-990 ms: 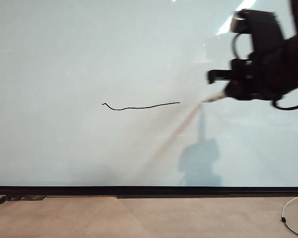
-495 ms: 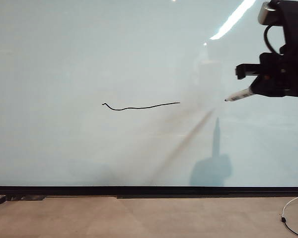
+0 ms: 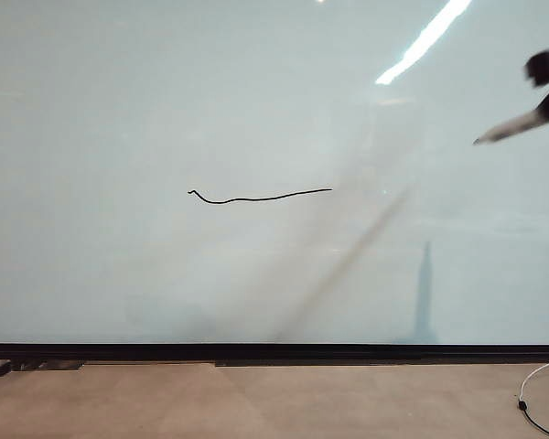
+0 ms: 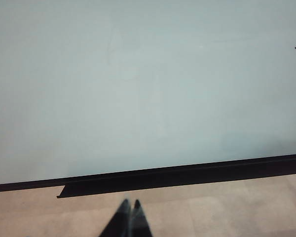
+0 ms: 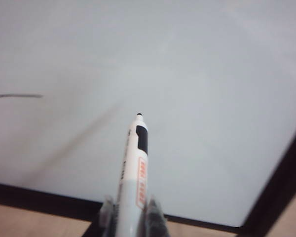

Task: Pick up the pen on the shelf to the right of the whiteboard and draw a straight line.

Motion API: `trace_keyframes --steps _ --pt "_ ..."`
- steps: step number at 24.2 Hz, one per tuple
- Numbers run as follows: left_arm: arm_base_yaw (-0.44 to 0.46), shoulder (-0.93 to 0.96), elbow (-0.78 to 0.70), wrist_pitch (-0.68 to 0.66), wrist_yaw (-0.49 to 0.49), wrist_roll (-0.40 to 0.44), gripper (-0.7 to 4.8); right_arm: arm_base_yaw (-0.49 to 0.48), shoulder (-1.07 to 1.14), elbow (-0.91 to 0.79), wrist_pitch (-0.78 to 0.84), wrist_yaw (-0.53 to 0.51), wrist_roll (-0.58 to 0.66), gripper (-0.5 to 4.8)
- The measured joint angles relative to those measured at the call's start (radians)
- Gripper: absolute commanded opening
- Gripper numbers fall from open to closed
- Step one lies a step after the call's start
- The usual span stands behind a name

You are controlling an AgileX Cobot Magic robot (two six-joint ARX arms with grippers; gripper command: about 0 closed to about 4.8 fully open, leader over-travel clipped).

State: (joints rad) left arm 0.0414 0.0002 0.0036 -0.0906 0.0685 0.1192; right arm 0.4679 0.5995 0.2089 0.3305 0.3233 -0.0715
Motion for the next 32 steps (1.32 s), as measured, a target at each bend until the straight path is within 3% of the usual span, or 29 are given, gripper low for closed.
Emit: trace_keyframes --steps 9,14,20,22,27,32 --pt "0.0 0.0 0.0 0.0 0.0 0.0 -0.05 -0.041 -0.376 -0.006 -0.315 0.055 -0.037 -0.05" --pt "0.0 0.0 0.0 0.0 0.0 0.0 -0.05 -0.131 -0.588 -0.034 -0.432 0.059 -0.047 -0.05" --pt "0.0 0.0 0.0 -0.004 -0.001 0.0 -0.05 -0.22 -0.598 -0.082 -0.481 0.058 -0.042 -0.05" --pt "0.0 0.0 0.0 -0.003 -0.001 0.0 -0.05 -0.224 -0.599 -0.095 -0.477 0.037 -0.055 -0.05" --pt "0.0 0.0 0.0 -0.003 -0.001 0.0 -0.05 -0.248 -0.599 -0.141 -0.434 -0.134 -0.085 -0.05" --pt "0.0 0.0 0.0 -0.004 -0.001 0.0 -0.05 -0.298 -0.599 -0.192 -0.344 -0.206 -0.085 -0.05"
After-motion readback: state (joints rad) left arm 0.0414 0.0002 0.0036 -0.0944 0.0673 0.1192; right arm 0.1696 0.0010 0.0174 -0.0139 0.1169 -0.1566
